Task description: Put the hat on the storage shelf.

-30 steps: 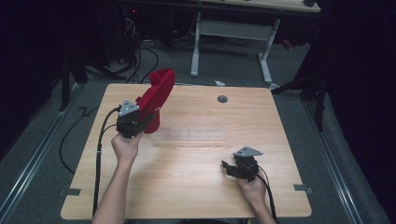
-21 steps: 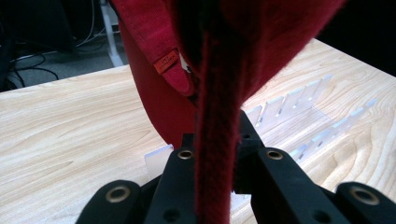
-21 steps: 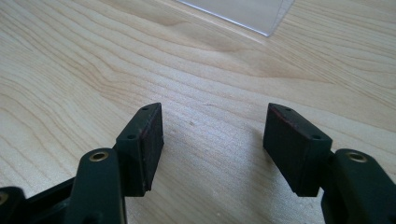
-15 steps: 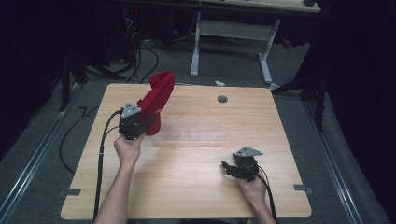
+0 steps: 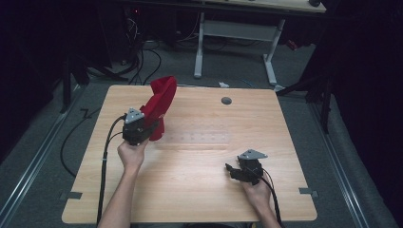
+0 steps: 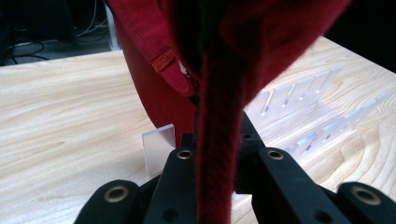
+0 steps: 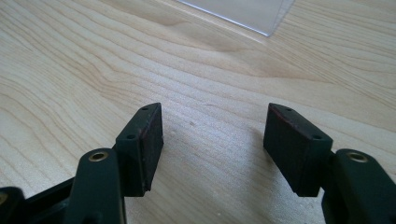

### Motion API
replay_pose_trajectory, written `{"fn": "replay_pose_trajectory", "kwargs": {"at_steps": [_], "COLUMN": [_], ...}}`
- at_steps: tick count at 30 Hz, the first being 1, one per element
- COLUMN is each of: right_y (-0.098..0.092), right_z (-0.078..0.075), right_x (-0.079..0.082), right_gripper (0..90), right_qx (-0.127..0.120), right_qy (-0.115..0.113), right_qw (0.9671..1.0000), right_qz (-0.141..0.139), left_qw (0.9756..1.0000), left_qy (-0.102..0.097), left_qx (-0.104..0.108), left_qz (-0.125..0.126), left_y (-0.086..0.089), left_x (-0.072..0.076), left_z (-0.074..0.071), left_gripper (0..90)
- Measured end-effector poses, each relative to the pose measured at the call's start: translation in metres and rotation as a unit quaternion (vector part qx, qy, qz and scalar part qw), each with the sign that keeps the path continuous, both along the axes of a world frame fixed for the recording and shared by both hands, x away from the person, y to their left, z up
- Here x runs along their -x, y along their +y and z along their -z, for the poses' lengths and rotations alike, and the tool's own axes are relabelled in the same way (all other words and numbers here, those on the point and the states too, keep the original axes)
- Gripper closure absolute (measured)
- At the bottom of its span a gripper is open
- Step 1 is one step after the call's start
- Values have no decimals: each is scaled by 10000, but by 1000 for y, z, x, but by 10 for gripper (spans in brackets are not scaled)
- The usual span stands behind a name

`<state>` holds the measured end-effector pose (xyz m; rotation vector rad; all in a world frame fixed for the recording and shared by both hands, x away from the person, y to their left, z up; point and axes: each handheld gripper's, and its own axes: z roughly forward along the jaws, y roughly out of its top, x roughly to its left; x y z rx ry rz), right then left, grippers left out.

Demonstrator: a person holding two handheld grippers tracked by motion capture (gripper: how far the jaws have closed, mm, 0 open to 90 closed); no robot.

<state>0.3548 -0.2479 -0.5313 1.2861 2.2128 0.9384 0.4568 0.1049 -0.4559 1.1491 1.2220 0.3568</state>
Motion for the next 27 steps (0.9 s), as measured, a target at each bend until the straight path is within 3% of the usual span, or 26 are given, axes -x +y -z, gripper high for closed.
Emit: {"fn": "replay_pose_trajectory", "kwargs": {"at_steps": [18,27], "right_y": [0,0], "right_z": [0,0], "right_x": [0,0], "right_gripper": [379,378], "right_qx": [7,7], "right_qy": [-3,-4], "right_qw": [10000,10000], "right_qz": [-5,-6], "left_qw": [9999,9998], "left_qy": [151,176], "left_qx": [25,-72], "left_qz": [43,70], "left_y": [3,2], "left_x": [8,13], "left_z": [7,4], "left_gripper": [831,794]}}
